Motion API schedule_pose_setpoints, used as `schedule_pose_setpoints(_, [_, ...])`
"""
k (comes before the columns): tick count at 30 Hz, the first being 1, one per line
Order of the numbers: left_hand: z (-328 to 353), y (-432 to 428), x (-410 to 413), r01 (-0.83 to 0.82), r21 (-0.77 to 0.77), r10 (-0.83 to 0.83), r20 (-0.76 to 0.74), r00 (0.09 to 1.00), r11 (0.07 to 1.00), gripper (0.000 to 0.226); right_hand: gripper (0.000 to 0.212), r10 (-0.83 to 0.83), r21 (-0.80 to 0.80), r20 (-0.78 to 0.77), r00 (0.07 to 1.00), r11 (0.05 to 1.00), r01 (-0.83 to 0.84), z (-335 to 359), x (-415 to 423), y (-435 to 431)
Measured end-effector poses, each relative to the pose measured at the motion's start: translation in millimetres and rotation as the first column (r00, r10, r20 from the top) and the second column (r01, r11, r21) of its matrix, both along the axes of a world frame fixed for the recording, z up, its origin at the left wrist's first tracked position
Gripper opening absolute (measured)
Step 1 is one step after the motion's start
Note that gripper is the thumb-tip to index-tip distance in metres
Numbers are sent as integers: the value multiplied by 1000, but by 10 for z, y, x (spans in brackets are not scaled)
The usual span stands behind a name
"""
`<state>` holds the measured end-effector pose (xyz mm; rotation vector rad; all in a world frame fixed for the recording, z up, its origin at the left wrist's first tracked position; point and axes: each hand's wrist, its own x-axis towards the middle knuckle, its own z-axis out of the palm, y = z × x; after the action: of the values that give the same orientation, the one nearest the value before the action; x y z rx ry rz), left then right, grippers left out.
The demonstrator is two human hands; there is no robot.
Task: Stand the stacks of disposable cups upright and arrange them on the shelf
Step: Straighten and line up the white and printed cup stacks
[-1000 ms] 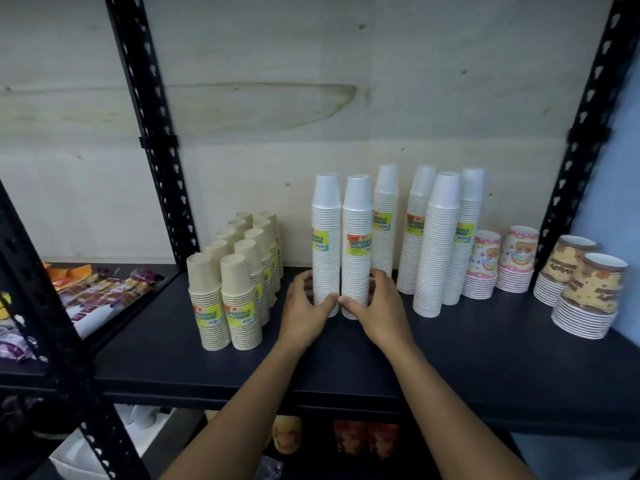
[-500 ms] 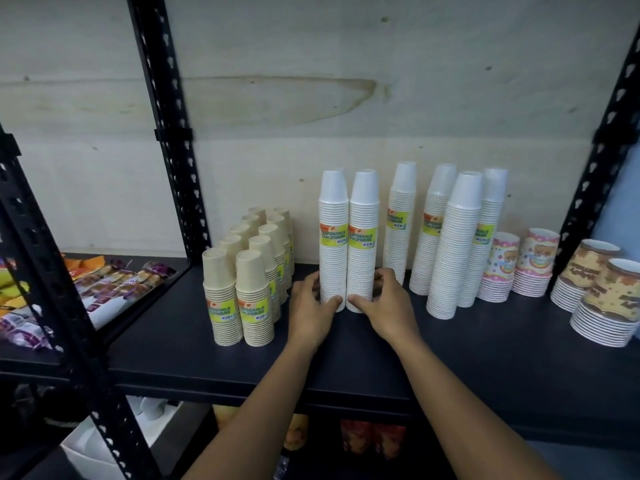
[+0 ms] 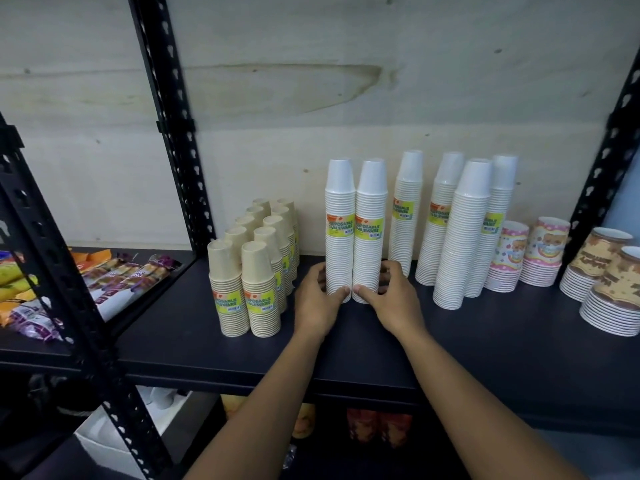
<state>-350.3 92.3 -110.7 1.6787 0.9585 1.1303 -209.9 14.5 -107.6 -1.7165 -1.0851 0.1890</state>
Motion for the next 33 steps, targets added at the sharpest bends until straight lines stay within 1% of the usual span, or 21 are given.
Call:
schedule_pose_setpoints(10, [-31, 35, 12, 5, 2, -5, 1, 1000, 1000, 64, 64, -2, 6, -9, 1000, 1000, 3, -11, 15, 23])
schedule_pose_setpoints(18, [-18, 31, 14, 41, 0, -41, 0, 999, 999, 62, 65, 47, -7, -43, 998, 999, -47, -22, 32, -8])
schedule_pose_setpoints(25, [-39, 47, 19, 47, 4, -47, 0, 999, 999, 64, 65, 43, -12, -46, 998, 999, -43, -13, 24, -27])
schedule_pose_setpoints(27, [-41, 47, 18, 58, 6, -58, 11, 998, 998, 68, 68, 45, -13, -64, 997, 999, -46, -14, 26, -29])
schedule_pose_setpoints(30, [-11, 14, -9, 67, 2, -67, 37, 997, 998, 82, 71, 47, -3, -78, 996, 999, -47, 12, 18, -52])
schedule_pose_setpoints(33, [41, -43, -42, 34, -17, -33, 52, 998, 999, 89, 72, 44, 17, -89, 995, 999, -43, 53, 20, -103])
